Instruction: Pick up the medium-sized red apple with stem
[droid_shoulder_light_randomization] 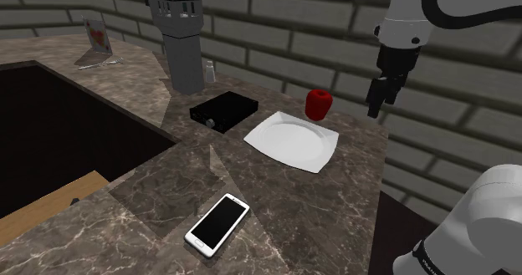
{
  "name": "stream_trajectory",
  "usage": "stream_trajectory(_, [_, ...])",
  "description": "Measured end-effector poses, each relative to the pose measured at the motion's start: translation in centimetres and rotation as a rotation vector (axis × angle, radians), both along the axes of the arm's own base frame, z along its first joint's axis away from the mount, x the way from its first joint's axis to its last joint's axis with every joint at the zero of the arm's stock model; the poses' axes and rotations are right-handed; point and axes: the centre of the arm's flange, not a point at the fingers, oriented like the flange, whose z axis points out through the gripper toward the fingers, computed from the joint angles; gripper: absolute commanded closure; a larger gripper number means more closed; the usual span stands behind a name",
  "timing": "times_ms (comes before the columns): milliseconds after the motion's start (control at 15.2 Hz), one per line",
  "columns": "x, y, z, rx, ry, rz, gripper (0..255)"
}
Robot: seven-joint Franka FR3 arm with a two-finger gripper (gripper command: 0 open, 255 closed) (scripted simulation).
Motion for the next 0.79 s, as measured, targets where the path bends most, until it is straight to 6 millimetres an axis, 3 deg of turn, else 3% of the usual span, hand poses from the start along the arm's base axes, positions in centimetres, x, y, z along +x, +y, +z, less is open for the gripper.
stream_trajectory(264, [2.2,-1.1,-0.7,0.008,-0.022,-0.032,0])
stream_trajectory(792, [10.3,-6.2,-1.7,0.036,-0.109,-0.153,0])
